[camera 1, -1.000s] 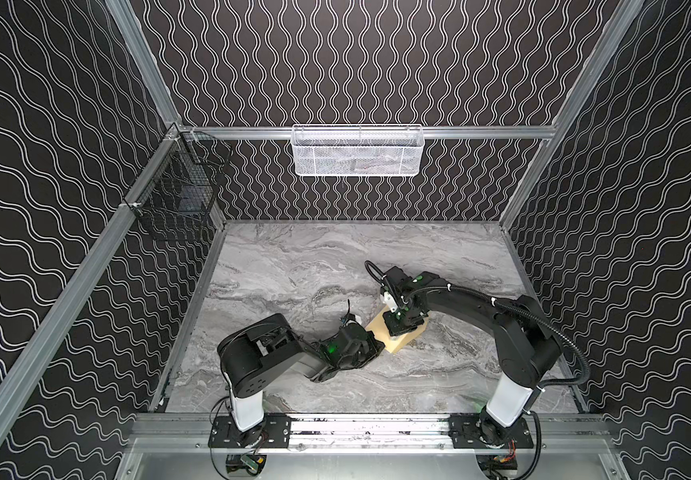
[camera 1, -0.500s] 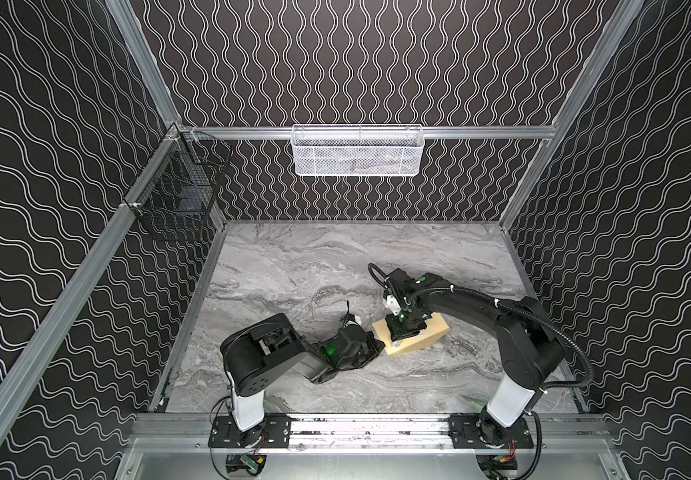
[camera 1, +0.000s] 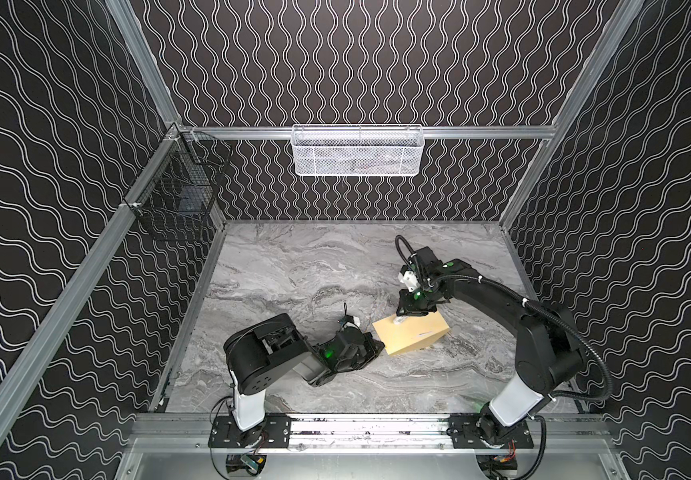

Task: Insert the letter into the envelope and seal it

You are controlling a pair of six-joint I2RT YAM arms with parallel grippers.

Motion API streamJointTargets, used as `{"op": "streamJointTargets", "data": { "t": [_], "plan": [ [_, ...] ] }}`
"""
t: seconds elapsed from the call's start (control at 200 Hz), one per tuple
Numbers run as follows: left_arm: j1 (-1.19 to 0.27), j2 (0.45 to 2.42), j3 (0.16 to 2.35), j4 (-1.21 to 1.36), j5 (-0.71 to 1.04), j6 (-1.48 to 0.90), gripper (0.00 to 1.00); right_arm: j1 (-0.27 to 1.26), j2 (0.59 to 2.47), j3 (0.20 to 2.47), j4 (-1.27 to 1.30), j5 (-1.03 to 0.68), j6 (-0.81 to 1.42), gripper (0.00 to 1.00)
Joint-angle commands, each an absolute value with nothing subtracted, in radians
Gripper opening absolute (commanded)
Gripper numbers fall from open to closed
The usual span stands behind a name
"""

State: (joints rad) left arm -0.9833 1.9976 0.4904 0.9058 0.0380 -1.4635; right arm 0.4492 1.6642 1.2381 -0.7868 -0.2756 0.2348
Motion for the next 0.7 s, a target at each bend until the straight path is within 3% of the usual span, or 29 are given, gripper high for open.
{"op": "streamJointTargets", "data": {
  "t": [0.0,0.03,0.155,0.245,0.265,0.315,0.445,0.561,0.696],
  "plan": [
    [-0.983,1.947,0.47,0.825,-0.01,-1.436,0.0,0.392,1.61,1.235,-0.753,-0.313,0.23,0.0],
    [-0.983,1.914,0.467,0.805,-0.022,-1.419,0.01,0.38,1.59,1.229,-0.732,-0.325,0.235,0.0],
    [-0.976,1.755,0.479,0.646,-0.069,-1.36,0.41,0.365,1.498,1.188,-0.611,-0.326,0.296,0.0],
    [-0.965,1.659,0.49,0.563,-0.089,-1.327,0.6,0.365,1.419,1.122,-0.466,-0.33,0.382,0.0],
    [-0.96,1.638,0.49,0.551,-0.092,-1.321,0.7,0.366,1.396,1.099,-0.421,-0.332,0.411,0.0],
    [-0.947,1.58,0.486,0.52,-0.1,-1.312,0.83,0.367,1.338,1.033,-0.294,-0.345,0.484,0.0],
    [-0.905,1.357,0.482,0.299,-0.168,-1.276,0.9,0.42,1.202,0.827,0.041,-0.256,0.676,0.0],
    [-0.858,1.135,0.517,0.014,-0.257,-1.209,0.98,0.529,1.193,0.749,0.199,-0.101,0.777,0.01],
    [-0.696,0.999,0.466,-0.072,-0.111,-1.196,0.98,0.671,1.284,0.736,0.302,0.033,0.839,0.0]
  ]
}}
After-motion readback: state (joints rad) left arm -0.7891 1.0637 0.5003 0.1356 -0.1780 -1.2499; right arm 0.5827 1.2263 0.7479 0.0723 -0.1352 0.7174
